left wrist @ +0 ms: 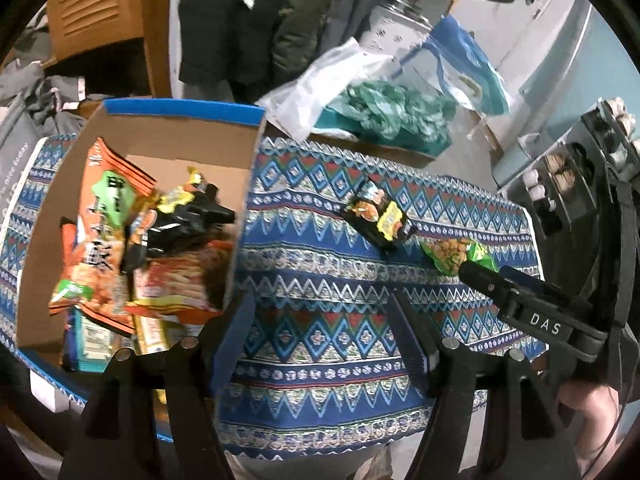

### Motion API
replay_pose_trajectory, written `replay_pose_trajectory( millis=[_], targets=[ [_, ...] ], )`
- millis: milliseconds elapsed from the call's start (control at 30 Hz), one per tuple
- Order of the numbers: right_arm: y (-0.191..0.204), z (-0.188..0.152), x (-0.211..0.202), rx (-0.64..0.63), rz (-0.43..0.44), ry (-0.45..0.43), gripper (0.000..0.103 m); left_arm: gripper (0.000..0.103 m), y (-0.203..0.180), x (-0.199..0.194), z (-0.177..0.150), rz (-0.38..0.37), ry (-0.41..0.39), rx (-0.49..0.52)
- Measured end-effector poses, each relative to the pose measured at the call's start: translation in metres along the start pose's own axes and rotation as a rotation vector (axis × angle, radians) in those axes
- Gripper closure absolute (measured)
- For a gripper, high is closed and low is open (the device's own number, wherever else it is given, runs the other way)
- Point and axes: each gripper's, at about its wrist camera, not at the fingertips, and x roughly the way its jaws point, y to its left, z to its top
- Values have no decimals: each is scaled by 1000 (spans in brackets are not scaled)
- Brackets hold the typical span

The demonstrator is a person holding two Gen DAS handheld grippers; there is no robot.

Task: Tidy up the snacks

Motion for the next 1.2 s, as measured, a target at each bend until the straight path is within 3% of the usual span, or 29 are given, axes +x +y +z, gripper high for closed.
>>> replay_pose_trajectory(
  millis=[467, 800, 933, 1200],
  targets=[
    [-65, 4, 27, 139, -59, 34, 19, 32, -30, 53, 16, 36, 90, -36],
    [-63, 55, 60, 33, -140, 45, 19, 32, -31, 113, 52, 110, 155, -91],
    [-63, 82, 94, 4, -177, 74, 19, 32, -28, 134, 64, 125, 174, -116],
    [-73, 95, 140, -19, -226, 138, 19, 32, -23, 167, 84, 138, 191, -161]
  ],
)
